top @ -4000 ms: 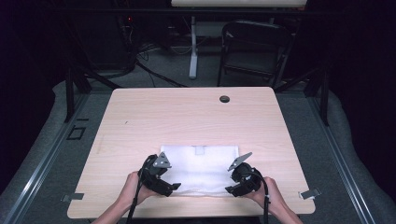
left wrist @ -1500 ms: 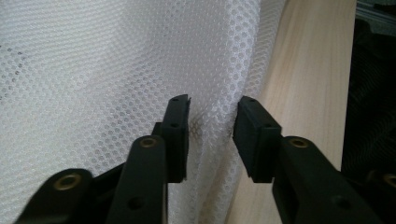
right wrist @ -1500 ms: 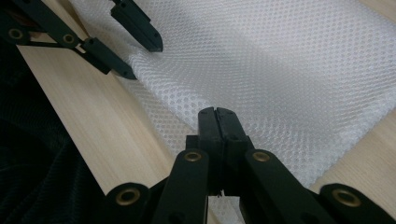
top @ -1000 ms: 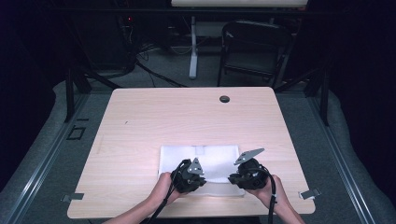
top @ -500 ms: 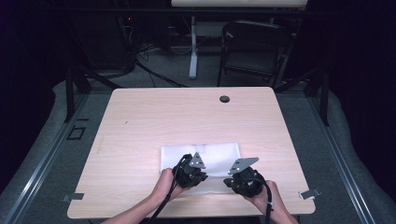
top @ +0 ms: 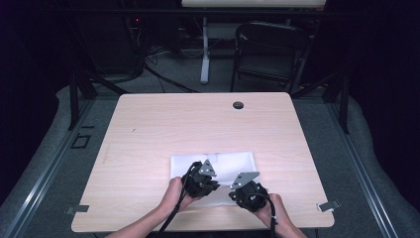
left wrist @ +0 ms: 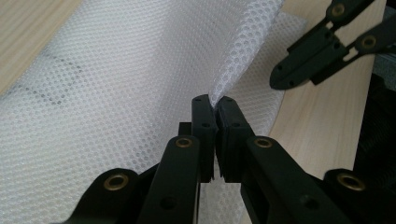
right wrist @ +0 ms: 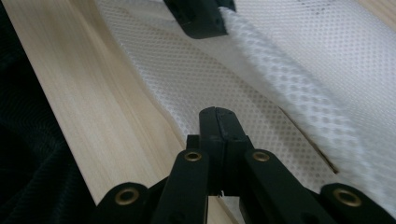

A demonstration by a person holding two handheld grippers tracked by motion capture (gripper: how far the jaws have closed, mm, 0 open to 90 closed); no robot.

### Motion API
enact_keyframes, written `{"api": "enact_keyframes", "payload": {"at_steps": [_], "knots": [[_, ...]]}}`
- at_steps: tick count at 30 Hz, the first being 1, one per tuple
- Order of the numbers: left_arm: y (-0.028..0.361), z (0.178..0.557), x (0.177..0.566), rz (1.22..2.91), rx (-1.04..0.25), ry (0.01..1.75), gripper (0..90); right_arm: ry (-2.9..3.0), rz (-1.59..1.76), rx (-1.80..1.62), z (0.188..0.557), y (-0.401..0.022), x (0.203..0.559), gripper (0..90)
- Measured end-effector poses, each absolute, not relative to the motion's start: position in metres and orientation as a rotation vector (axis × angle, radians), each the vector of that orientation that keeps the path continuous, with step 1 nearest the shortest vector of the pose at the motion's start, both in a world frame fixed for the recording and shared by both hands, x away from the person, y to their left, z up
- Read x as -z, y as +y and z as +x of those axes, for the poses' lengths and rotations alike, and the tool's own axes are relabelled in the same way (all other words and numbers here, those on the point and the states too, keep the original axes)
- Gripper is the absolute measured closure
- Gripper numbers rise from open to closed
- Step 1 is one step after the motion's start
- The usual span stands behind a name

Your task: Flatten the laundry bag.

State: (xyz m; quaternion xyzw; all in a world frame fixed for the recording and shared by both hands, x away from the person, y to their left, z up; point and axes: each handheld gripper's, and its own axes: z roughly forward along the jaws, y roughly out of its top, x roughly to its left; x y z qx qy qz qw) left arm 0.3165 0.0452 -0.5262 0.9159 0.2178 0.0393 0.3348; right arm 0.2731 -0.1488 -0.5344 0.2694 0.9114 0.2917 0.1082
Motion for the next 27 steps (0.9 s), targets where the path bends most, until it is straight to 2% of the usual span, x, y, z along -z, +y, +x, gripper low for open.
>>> {"api": "enact_keyframes", "payload": {"at_steps": [15,27], "knots": [[0.044,0.326,0.517,2.378,-0.093,0.579,86.9,2.763,0.806,-0.726,0.283,-0.144,0.559,90.0],[0.049,0.338,0.504,2.347,-0.096,0.592,86.9,2.792,0.785,-0.711,0.285,-0.145,0.559,90.0]]}}
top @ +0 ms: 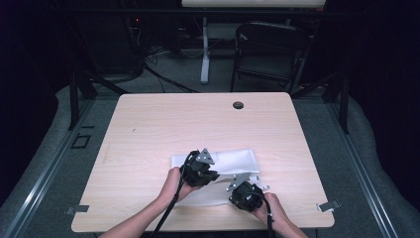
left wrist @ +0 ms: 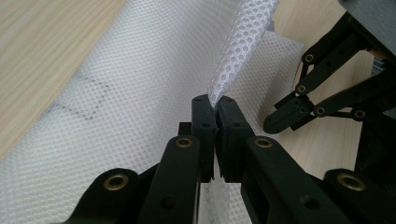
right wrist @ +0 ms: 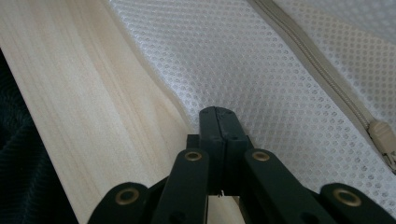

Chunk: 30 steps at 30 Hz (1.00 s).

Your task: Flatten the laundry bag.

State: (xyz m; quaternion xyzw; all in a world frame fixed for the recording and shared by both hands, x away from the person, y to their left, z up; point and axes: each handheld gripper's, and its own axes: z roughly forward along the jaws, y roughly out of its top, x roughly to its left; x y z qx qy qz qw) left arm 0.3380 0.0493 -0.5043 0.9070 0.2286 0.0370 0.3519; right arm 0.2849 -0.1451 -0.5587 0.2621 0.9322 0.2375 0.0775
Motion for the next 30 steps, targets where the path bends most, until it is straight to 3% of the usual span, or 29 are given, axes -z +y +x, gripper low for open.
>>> {"api": "enact_keyframes", "payload": {"at_steps": [30], "knots": [[0.049,0.378,0.455,2.345,-0.235,0.603,87.0,2.881,0.793,-0.684,0.287,-0.146,0.556,90.0]]}}
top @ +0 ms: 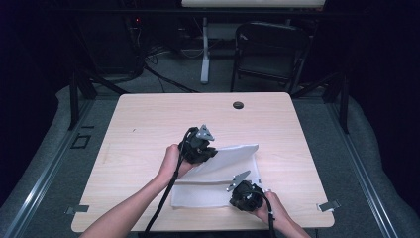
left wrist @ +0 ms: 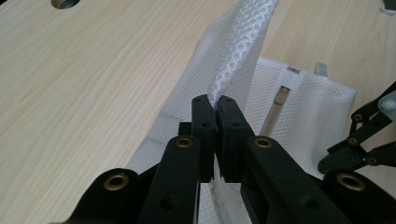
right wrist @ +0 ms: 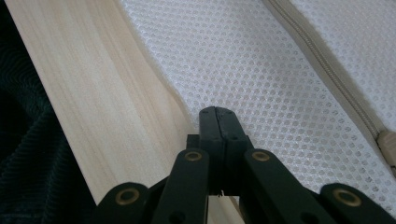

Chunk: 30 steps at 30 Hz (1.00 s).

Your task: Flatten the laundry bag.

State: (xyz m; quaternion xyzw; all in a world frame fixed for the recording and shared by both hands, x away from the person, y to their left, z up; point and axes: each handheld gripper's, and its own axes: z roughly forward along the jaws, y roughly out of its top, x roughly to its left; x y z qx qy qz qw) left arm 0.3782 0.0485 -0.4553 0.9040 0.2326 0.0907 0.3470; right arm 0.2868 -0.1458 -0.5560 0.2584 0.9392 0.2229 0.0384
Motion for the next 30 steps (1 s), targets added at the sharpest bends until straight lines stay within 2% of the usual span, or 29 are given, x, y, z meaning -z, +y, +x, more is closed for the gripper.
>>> {"api": "enact_keyframes", "payload": {"at_steps": [21,30], "knots": [[0.044,0.411,0.437,2.403,-0.347,0.636,87.0,2.919,0.803,-0.669,0.286,-0.146,0.555,90.0],[0.033,0.424,0.430,2.440,-0.466,0.623,87.0,2.926,0.801,-0.656,0.285,-0.146,0.554,90.0]]}}
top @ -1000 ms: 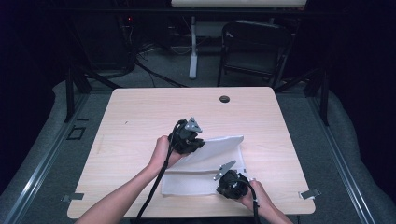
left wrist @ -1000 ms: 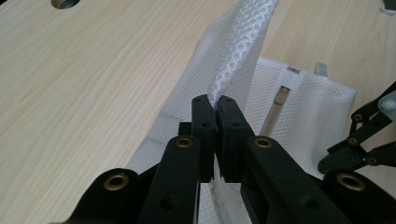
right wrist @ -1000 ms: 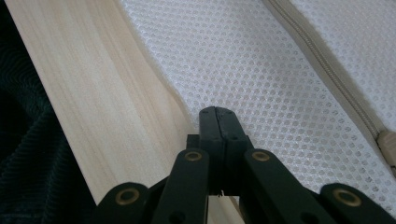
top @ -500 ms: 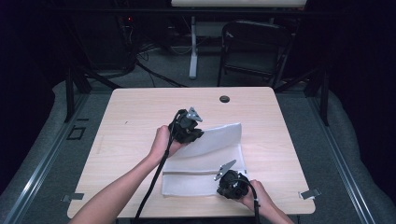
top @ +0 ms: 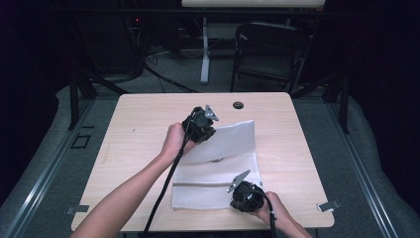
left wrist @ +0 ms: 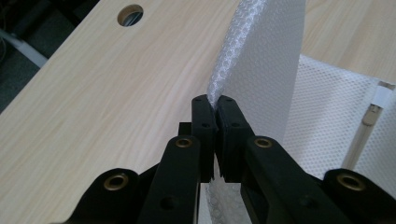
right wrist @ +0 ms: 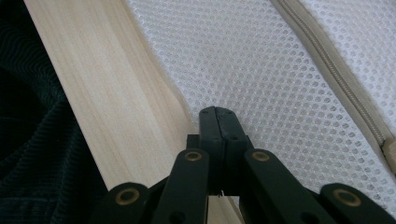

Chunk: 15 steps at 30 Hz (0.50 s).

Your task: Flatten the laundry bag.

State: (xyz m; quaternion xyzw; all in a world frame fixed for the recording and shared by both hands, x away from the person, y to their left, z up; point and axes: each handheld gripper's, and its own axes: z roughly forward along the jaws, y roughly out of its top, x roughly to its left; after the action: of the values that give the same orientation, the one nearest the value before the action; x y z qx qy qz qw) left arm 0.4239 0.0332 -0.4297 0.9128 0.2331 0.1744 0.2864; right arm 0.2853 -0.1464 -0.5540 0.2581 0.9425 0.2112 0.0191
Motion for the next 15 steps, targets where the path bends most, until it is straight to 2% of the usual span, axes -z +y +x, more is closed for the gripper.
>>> {"api": "enact_keyframes", "payload": {"at_steps": [15], "knots": [[0.022,0.449,0.432,2.408,-0.583,0.674,87.0,2.944,0.781,-0.631,0.286,-0.147,0.553,90.0]]}}
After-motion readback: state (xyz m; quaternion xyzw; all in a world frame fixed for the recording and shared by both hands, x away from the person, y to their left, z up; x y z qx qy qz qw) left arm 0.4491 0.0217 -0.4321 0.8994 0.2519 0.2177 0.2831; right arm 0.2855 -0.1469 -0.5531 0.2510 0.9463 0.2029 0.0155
